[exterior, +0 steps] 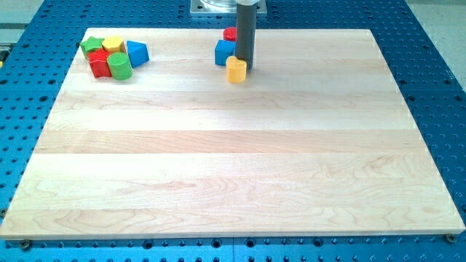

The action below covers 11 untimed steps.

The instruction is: Push the heart into the cube

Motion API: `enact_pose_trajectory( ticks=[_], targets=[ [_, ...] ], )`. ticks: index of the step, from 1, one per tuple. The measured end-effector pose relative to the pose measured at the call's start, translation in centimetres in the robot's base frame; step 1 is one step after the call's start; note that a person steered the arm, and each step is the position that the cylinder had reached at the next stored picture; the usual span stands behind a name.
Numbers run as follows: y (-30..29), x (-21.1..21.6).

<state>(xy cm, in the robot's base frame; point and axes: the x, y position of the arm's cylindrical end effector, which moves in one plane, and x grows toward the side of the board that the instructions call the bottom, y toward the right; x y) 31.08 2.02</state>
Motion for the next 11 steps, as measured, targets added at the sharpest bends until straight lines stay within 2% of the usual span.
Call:
enact_pose_trajectory(
  ticks=[2, 4, 6, 7, 8, 10, 11],
  targets=[
    [4.2, 6.7],
    [-1.4, 6.6],
    [-1.8, 3.5],
    [-4.4, 5.2],
    [-11.4, 4.3],
    [-10.5, -2.5],
    [-7.7, -3.0]
  ],
)
